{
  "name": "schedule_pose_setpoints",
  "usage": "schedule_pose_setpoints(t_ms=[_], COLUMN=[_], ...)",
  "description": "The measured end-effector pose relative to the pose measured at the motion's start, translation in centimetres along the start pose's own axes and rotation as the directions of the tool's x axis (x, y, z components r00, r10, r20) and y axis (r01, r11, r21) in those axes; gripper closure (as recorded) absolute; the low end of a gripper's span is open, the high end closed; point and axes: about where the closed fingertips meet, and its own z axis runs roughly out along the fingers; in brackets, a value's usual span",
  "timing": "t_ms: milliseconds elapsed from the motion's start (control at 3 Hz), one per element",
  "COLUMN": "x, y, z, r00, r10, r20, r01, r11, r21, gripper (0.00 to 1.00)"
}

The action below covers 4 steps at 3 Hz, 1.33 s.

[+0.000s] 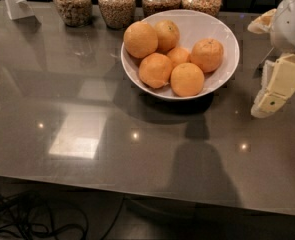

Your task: Pick orange from white bowl

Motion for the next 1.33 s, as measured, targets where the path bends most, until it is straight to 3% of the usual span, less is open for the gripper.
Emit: schedule_pose_setpoints(t_ms=[333,667,1000,1333], x=[-2.9,-5.2,-6.5,-6.7], y=[-4.0,-7.5,-9.7,-11.0], z=[1.0,2.0,2.9,3.9], r00=[0.989,0.971,0.961,0.960], r10=[-0.073,-0.131,-0.169,-0.200], r20=[0.129,0.199,0.219,0.195], r01=[0.069,0.122,0.155,0.183], r11=[0.9971,0.9908,0.9848,0.9776], r21=[0.030,0.059,0.079,0.104], gripper=[0.00,0.00,0.03,0.22])
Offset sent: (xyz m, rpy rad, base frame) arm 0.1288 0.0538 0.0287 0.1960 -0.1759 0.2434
